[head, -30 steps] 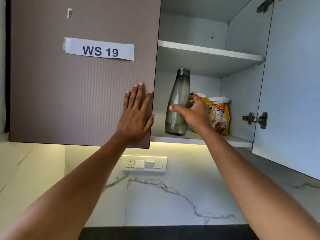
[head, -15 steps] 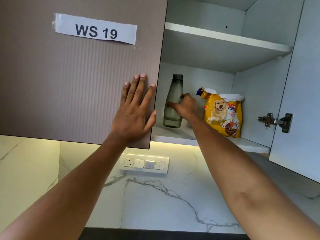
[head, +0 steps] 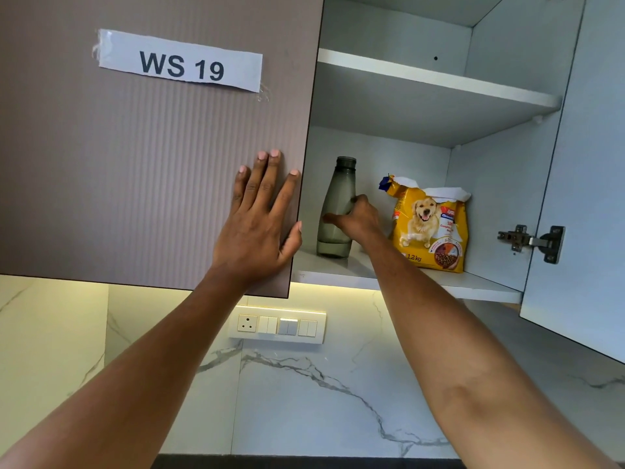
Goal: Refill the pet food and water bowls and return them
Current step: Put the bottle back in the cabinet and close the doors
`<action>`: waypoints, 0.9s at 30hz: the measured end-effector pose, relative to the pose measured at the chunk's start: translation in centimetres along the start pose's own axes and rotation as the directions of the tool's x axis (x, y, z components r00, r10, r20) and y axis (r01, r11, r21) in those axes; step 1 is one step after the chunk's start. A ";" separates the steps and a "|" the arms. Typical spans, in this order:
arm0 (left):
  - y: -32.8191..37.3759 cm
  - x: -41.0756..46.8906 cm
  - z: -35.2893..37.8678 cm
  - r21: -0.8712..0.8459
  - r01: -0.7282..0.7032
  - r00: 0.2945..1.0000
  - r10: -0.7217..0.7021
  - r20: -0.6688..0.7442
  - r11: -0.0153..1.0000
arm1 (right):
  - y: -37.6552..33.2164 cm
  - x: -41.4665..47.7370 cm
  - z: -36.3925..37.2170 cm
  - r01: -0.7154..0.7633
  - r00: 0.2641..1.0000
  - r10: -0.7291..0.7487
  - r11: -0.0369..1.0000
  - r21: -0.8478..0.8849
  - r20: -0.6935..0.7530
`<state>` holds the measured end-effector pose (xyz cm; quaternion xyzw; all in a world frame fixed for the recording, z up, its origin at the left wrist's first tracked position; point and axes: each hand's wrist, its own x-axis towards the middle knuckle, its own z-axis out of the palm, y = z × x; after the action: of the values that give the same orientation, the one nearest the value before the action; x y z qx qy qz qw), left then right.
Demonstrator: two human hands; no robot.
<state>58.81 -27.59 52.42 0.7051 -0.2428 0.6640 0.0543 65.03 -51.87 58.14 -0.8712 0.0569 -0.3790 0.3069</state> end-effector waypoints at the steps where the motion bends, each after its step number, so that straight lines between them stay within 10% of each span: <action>1: 0.0 0.0 0.0 -0.001 0.000 1.000 0.000 0.002 1.000 | -0.2 -0.3 -0.2 -0.008 1.000 0.008 1.000 -0.027 0.005; 14: -0.1 -0.1 -0.7 -0.062 -0.003 0.998 0.007 0.067 0.998 | -1.5 -18.9 -9.4 0.197 0.919 -0.166 0.979 0.051 -0.356; 27: 4.5 -4.0 -7.4 -0.225 0.164 0.934 -0.078 0.349 0.961 | 4.0 -38.4 -16.7 0.109 0.967 -0.112 0.994 -0.022 -0.230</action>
<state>50.25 -27.53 48.30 0.8095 -0.2860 0.4929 0.1414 26.87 -50.59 40.58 -0.8245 0.0453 -0.4937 0.2726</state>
